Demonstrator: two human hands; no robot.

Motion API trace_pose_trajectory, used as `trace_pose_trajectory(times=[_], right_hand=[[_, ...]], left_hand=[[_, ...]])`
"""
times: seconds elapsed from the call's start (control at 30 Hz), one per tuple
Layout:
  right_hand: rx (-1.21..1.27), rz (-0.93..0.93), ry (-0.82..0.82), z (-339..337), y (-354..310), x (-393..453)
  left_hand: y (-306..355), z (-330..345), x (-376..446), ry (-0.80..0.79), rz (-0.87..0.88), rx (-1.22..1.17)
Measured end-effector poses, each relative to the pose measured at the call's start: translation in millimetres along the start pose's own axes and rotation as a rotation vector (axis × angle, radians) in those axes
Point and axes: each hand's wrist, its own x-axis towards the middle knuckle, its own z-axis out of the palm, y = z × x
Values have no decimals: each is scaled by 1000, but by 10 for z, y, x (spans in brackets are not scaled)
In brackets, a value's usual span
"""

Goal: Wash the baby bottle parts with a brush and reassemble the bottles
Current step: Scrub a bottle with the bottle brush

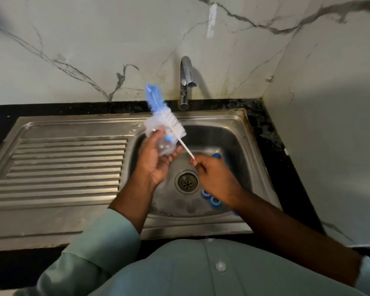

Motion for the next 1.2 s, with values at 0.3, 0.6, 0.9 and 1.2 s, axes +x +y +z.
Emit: trace_pose_trajectory(times=[0.3,0.6,0.9,1.2], right_hand=[[58,2,9,76,59,-51],[16,-33,-9,50,98,-65],[44,-67,-25,38,31,-165],[33,-54,-54,41,90,-183]], left_hand=[[133,39,101,149,96,-5],[56,102,33,62,-15,-125],[79,59,44,159,-62,-45],[74,20,38,121,-4,94]])
